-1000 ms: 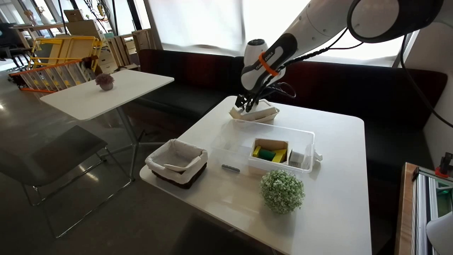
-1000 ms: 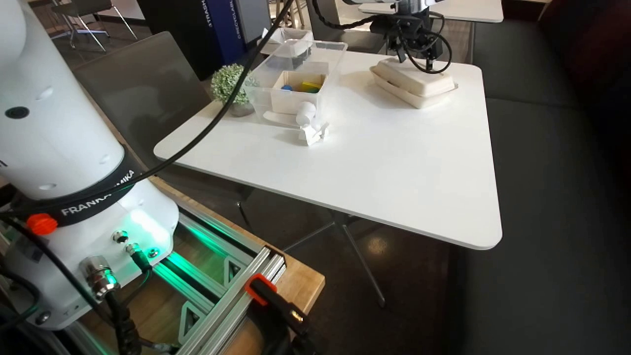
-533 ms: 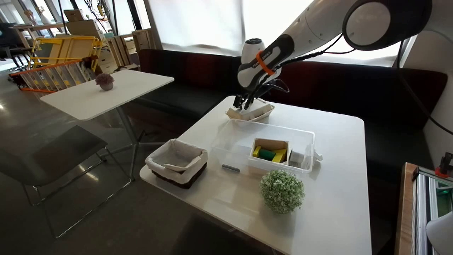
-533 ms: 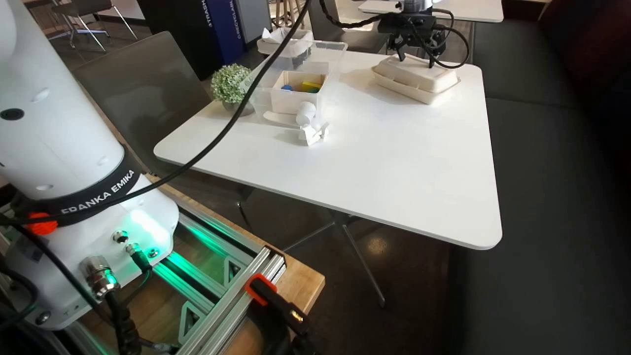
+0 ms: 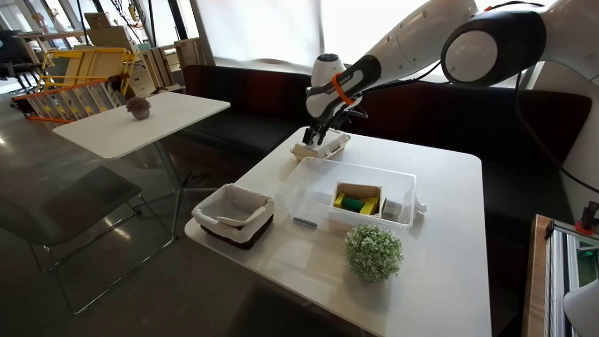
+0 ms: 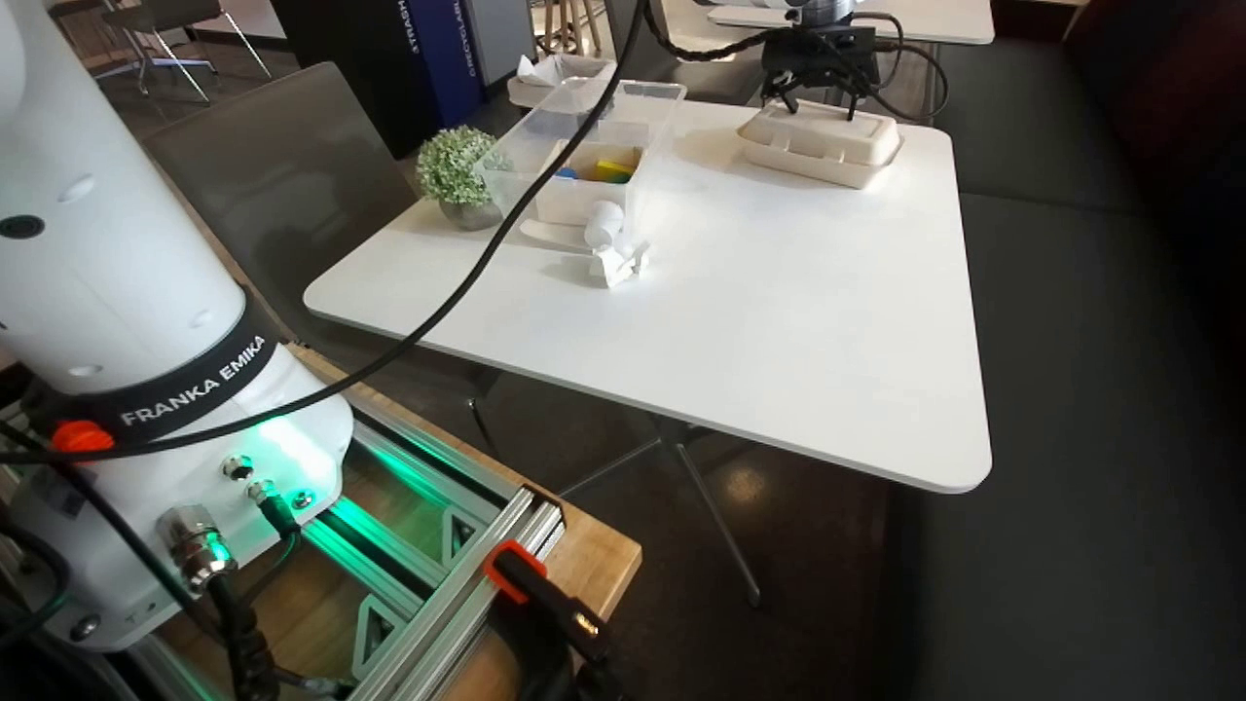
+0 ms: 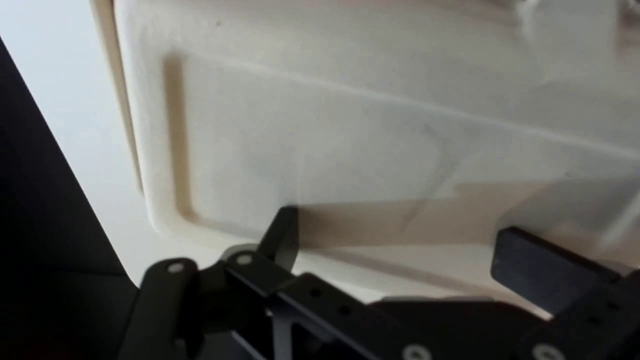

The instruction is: Move the styrofoam container to the left

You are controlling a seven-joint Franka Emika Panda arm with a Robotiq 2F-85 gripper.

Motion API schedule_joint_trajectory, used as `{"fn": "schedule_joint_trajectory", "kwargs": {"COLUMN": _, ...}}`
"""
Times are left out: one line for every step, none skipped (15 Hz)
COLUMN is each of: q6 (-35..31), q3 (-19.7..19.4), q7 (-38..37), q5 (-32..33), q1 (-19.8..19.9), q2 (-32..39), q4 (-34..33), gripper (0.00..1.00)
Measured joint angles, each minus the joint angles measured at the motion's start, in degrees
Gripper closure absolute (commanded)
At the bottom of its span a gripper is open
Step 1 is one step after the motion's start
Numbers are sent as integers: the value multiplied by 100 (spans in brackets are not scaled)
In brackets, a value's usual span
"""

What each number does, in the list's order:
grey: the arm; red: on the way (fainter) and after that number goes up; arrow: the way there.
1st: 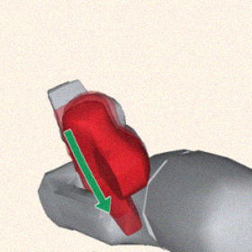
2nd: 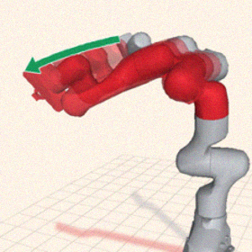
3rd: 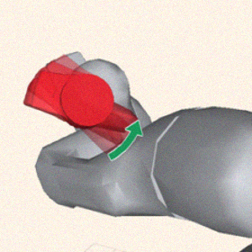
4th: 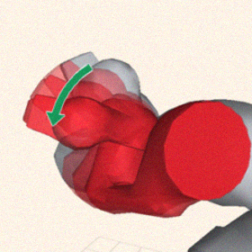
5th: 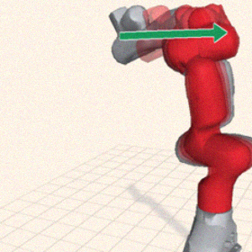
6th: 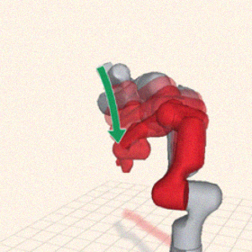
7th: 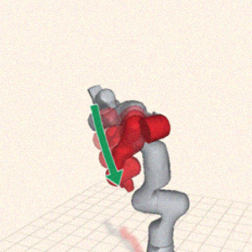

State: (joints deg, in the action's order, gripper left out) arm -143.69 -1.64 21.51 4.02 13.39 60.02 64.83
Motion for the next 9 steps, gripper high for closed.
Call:
{"fn": "schedule_joint_trajectory", "kwargs": {"q6": 2, "q3": 27, "q7": 150, "q5": 33, "q1": 0, "q2": 93, "q4": -143, "gripper": 0}}
{"fn": "schedule_joint_trajectory", "kwargs": {"q6": 3, "q3": 47, "q7": 275, "q5": 67, "q1": -2, "q2": 183, "q4": -284, "gripper": 0}}
{"fn": "schedule_joint_trajectory", "kwargs": {"q6": 9, "q3": 65, "q7": 374, "q5": 99, "q1": -3, "q2": 270, "q4": -425, "gripper": 0}}
{"fn": "schedule_joint_trajectory", "kwargs": {"q6": 28, "q3": 76, "q7": 443, "q5": 129, "q1": -3, "q2": 357, "q4": -566, "gripper": 0}}
{"fn": "schedule_joint_trajectory", "kwargs": {"q6": 50, "q3": 85, "q7": 489, "q5": 142, "q1": -3, "q2": 436, "q4": -694, "gripper": 0}}
{"fn": "schedule_joint_trajectory", "kwargs": {"q6": 67, "q3": 93, "q7": 543, "q5": 145, "q1": -1, "q2": 514, "q4": -823, "gripper": 0}}
{"fn": "schedule_joint_trajectory", "kwargs": {"q6": 88, "q3": 96, "q7": 569, "q5": 146, "q1": 0, "q2": 588, "q4": -947, "gripper": 0}}
{"fn": "schedule_joint_trajectory", "kwargs": {"q6": 125, "q3": 101, "q7": 581, "q5": 146, "q1": 0, "q2": 647, "q4": -1055, "gripper": 0}}
{"fn": "schedule_joint_trajectory", "kwargs": {"q6": 189, "q3": 107, "q7": 594, "q5": 146, "q1": 2, "q2": 692, "q4": -1147, "gripper": 0}}
